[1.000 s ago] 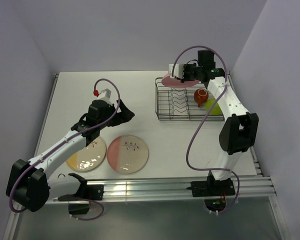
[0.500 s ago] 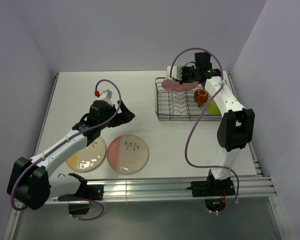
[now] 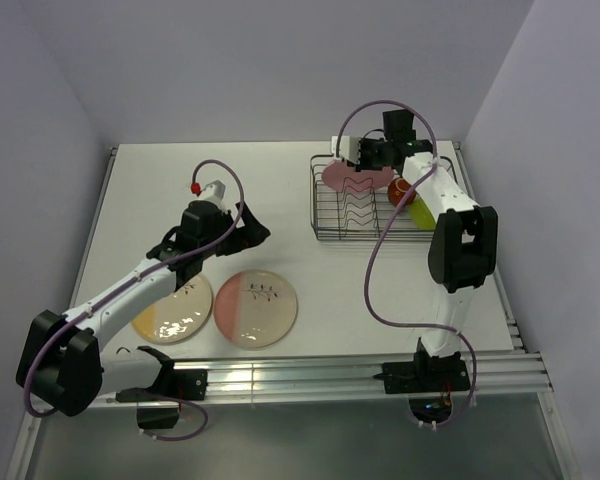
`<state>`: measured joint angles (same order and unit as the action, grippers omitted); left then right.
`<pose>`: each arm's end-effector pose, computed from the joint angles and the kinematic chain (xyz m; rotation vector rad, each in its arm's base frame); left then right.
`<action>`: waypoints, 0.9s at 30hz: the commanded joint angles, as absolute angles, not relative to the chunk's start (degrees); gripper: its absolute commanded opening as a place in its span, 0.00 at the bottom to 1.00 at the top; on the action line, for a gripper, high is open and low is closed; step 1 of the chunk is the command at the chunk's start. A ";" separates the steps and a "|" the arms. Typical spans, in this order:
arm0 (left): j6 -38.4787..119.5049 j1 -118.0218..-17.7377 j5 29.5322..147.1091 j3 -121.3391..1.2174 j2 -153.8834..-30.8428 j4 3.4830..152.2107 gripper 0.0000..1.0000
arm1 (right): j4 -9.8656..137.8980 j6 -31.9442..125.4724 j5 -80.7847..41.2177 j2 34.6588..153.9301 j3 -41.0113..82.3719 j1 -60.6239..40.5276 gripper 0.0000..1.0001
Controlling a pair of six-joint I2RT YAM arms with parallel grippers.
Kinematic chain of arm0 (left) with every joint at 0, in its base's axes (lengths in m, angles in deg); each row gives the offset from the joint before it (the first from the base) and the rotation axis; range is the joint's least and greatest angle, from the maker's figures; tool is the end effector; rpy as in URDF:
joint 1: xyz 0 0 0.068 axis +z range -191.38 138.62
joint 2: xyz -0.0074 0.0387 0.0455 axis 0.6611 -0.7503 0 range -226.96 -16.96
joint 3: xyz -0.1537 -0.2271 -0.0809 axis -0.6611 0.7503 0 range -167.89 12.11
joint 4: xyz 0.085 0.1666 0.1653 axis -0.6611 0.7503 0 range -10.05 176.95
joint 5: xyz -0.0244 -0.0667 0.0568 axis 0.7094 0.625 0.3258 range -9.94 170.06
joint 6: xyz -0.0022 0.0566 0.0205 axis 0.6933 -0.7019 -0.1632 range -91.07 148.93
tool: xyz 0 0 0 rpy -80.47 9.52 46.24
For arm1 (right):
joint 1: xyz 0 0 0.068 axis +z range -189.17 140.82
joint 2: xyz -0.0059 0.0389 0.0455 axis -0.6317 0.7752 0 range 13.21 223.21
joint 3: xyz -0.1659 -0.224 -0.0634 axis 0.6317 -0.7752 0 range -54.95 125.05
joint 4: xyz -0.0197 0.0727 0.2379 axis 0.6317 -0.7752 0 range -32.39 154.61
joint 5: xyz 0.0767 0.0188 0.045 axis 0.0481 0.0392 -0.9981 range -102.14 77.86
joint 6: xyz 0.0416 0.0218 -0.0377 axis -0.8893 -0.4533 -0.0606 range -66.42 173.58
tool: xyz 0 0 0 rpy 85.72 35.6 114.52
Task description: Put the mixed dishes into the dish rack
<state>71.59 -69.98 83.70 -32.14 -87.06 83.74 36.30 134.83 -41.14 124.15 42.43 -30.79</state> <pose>0.2303 -0.1288 0.2685 -0.2283 2.1820 -0.7997 0.4353 0.0860 0.3012 -1.7172 1.3704 -0.1248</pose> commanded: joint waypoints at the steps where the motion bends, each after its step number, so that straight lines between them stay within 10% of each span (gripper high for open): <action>1: 70.33 -70.21 83.22 -33.68 -87.62 83.03 0.96 | 41.14 133.21 -41.94 125.01 44.36 -31.09 0.04; 7: 70.50 -70.21 83.14 -33.51 -87.97 82.85 0.96 | 42.72 131.80 -41.15 125.36 43.57 -31.09 0.27; 11: 70.51 -70.21 83.22 -33.77 -88.41 83.37 0.96 | 44.22 130.49 -42.19 123.00 42.17 -31.09 0.80; 27: 71.73 -70.47 72.08 -37.81 -87.88 99.70 0.97 | 52.55 104.68 -39.32 98.13 32.41 -23.98 1.00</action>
